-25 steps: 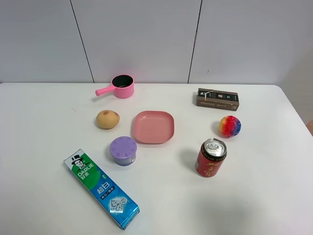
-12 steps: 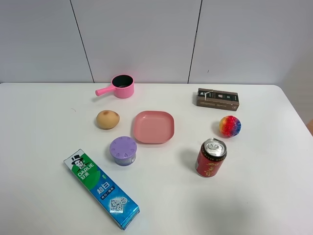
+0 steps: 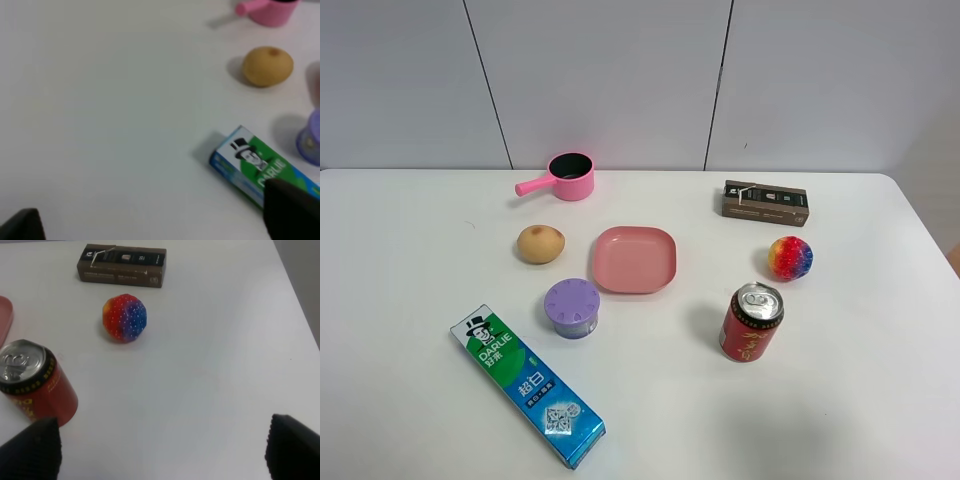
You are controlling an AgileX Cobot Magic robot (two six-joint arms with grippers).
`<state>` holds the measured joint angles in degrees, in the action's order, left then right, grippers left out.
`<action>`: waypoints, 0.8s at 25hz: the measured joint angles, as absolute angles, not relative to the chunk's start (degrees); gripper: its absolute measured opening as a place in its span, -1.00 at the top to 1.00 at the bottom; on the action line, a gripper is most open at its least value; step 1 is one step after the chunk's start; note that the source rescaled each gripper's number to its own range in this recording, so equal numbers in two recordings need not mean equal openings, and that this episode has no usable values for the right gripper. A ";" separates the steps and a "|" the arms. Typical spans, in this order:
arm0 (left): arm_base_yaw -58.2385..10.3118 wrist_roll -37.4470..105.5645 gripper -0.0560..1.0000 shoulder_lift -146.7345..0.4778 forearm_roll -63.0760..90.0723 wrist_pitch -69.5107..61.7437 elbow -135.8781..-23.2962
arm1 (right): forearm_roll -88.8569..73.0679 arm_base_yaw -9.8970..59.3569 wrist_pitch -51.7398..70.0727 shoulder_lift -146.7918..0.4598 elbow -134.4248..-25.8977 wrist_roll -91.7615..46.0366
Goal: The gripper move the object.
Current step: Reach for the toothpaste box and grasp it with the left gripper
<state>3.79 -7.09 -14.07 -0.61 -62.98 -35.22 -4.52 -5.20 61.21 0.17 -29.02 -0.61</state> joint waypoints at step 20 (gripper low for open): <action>3.79 -12.52 -0.43 -60.84 10.27 -61.16 -48.41 | -4.52 -5.20 61.21 0.17 -29.02 -0.61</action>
<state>3.79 -12.52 -60.84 10.27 -61.16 -48.41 -4.52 -5.20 61.21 0.17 -29.02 -0.61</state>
